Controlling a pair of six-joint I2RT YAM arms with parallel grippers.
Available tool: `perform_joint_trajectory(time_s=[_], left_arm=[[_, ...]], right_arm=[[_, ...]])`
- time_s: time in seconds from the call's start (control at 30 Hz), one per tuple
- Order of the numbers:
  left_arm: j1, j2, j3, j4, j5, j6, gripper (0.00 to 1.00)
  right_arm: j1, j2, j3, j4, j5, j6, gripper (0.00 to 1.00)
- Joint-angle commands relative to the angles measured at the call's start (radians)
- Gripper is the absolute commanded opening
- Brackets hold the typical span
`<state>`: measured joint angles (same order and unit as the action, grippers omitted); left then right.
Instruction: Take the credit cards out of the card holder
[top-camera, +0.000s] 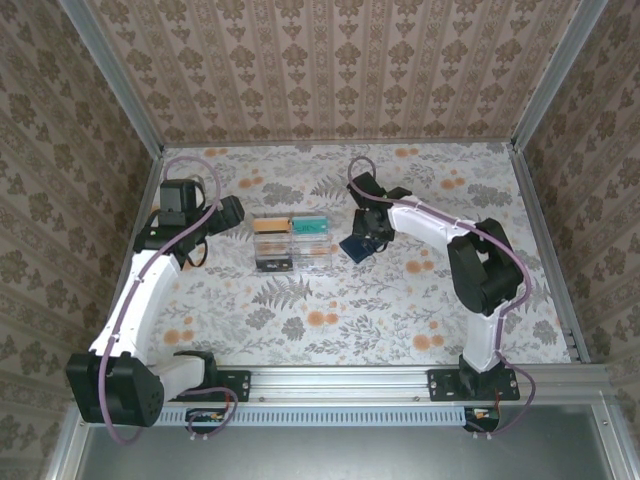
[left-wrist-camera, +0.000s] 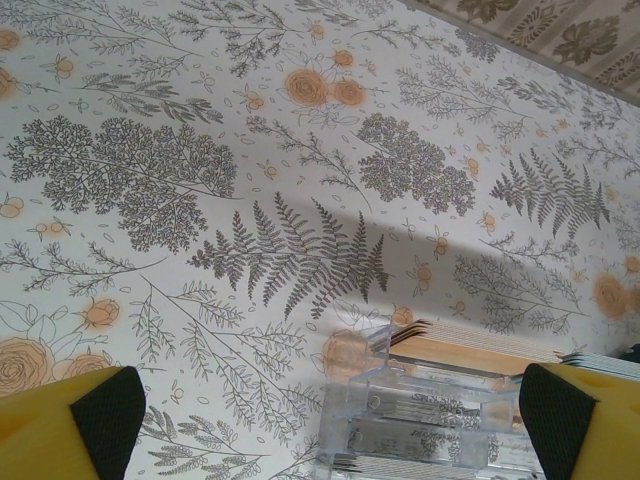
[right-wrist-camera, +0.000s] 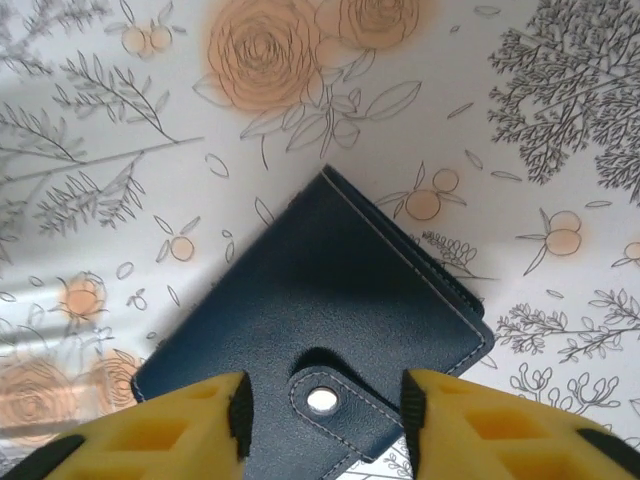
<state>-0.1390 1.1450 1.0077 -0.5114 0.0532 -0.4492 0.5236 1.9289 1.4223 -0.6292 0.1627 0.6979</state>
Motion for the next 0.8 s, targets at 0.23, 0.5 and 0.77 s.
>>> perform_joint_trajectory(time_s=[0.23,0.5,0.77], left_arm=[[-0.007,-0.015,-0.013,-0.012,0.0,0.016,1.0],[-0.007,-0.013,-0.008,-0.012,0.001,0.02,1.0],[-0.008,-0.019,-0.007,-0.019,0.003,0.018,1.0]], right_arm=[[0.041,0.103,0.072,-0.141,0.038,0.002,0.45],[0.047,0.145,0.115,-0.161,0.065,0.01,0.48],[0.046,0.157,0.126,-0.168,0.084,-0.007,0.31]])
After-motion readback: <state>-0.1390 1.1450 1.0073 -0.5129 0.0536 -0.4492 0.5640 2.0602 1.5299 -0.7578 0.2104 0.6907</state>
